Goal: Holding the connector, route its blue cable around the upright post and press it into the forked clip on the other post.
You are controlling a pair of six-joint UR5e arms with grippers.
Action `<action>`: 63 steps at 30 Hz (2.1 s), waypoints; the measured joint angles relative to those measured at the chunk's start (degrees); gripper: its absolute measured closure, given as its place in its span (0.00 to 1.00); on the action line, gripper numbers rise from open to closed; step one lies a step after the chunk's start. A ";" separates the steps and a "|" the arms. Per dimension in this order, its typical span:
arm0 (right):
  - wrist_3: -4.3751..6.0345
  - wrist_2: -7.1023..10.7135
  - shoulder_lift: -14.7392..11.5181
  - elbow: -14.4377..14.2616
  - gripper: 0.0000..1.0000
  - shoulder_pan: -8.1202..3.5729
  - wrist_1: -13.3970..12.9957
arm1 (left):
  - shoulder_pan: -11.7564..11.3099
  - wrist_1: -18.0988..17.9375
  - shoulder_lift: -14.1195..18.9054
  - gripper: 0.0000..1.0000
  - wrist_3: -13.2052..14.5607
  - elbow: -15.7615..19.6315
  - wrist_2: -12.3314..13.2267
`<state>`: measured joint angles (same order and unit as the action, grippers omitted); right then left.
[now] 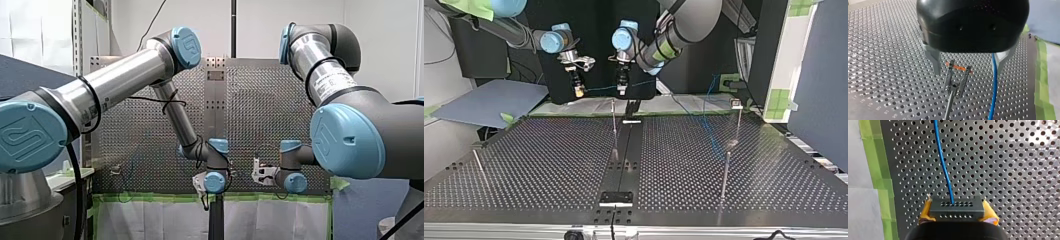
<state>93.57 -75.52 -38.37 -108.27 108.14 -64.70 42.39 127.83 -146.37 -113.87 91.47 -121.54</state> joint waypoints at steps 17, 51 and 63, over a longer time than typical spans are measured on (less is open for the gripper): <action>0.13 0.30 0.00 -0.03 1.00 -0.24 0.09 | 0.51 -1.00 0.00 0.00 8.10 -0.02 -7.06; -0.04 0.34 0.01 -0.02 1.00 -0.25 0.10 | -0.33 5.80 0.00 0.00 12.55 -0.05 6.25; -0.10 0.27 0.00 -0.01 1.00 -0.25 0.01 | -1.84 6.60 -1.09 0.00 10.80 -2.34 5.18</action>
<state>93.47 -75.24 -38.38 -108.28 107.89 -64.69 40.55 134.43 -147.45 -103.07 89.13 -116.36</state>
